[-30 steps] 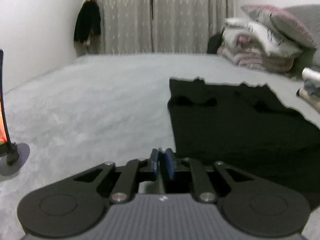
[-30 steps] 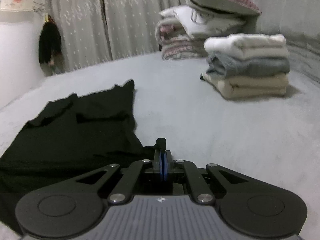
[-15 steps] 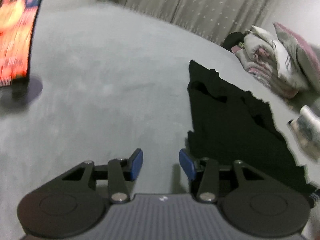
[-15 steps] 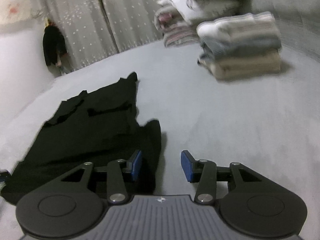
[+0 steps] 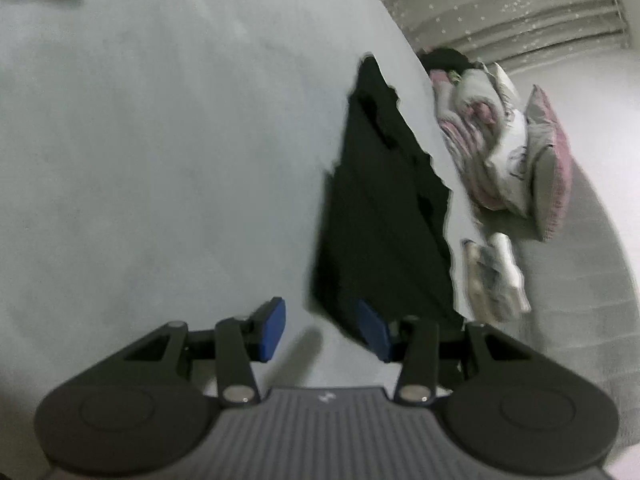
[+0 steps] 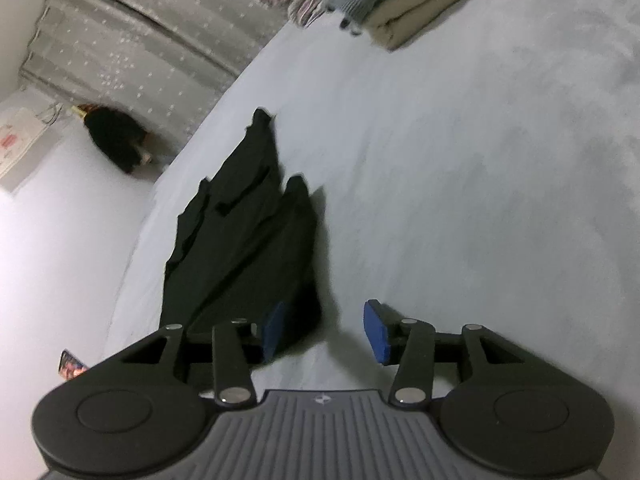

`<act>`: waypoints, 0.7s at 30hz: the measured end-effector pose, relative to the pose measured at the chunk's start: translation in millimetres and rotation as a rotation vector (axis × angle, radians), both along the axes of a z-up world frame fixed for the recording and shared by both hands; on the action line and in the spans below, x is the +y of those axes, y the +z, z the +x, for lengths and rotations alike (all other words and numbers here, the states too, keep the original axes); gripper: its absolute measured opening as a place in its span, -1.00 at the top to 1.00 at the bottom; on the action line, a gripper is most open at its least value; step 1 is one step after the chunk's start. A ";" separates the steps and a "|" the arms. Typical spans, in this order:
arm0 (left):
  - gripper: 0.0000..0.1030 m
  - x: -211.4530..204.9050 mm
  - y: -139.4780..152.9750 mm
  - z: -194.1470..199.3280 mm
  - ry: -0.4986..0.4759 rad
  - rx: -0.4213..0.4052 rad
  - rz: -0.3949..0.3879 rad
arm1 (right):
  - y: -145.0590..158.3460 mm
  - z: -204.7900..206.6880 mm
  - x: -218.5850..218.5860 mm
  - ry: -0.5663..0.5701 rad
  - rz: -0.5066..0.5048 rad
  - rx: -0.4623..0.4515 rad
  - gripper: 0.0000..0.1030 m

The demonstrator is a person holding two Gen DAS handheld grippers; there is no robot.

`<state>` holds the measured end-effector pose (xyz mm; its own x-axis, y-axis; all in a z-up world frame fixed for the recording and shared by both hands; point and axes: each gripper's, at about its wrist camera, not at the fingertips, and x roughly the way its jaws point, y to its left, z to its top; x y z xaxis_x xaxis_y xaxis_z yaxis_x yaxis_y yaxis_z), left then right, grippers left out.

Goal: Fold clothes

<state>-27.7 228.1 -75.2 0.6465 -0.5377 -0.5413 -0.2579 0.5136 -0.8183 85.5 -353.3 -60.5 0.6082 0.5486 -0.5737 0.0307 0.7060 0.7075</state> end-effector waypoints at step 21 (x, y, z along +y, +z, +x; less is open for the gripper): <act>0.91 -47.4 -26.8 19.8 0.193 -0.048 0.009 | -32.2 17.8 22.4 0.033 0.171 0.001 0.83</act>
<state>-7.9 180.7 -102.0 0.7624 -0.3962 -0.5117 -0.3133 0.4659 -0.8275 103.3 -330.9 -92.7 0.5876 0.6580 -0.4709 0.0101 0.5760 0.8174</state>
